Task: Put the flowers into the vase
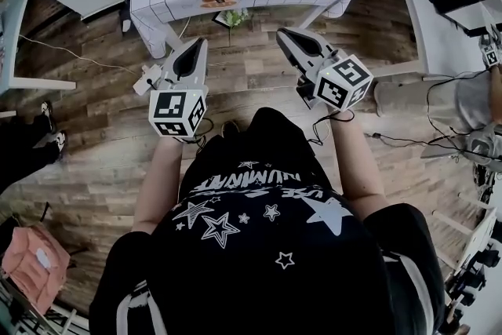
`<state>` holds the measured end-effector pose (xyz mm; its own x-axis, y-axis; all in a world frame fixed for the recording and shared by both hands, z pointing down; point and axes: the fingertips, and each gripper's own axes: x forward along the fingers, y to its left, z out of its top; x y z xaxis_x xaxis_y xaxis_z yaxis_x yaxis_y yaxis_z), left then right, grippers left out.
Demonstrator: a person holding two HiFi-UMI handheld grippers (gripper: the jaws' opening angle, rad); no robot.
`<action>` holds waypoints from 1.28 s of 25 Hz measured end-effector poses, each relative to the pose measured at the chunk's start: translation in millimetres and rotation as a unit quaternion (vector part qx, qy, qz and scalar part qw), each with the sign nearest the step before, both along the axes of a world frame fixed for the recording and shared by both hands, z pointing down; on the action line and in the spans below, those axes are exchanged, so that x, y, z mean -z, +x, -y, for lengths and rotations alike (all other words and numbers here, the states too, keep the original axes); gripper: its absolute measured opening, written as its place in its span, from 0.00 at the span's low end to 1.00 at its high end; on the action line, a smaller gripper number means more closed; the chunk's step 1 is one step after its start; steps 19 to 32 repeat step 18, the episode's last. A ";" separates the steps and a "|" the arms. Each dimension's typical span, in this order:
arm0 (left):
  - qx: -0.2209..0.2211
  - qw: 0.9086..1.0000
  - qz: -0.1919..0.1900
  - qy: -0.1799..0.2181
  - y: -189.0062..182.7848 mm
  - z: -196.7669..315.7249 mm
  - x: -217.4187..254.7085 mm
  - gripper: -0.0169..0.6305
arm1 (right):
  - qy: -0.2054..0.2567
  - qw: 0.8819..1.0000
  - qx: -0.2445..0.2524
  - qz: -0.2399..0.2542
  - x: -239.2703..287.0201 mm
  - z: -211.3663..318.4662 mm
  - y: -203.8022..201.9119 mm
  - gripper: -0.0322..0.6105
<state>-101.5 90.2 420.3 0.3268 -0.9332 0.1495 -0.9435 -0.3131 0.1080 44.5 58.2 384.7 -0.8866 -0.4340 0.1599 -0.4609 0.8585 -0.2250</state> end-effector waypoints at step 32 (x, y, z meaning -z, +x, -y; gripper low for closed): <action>0.026 1.000 0.003 -0.015 61.9 -3.1 3.6 0.04 | -0.027 0.999 -0.011 0.022 -7.8 -8.5 89.3 0.07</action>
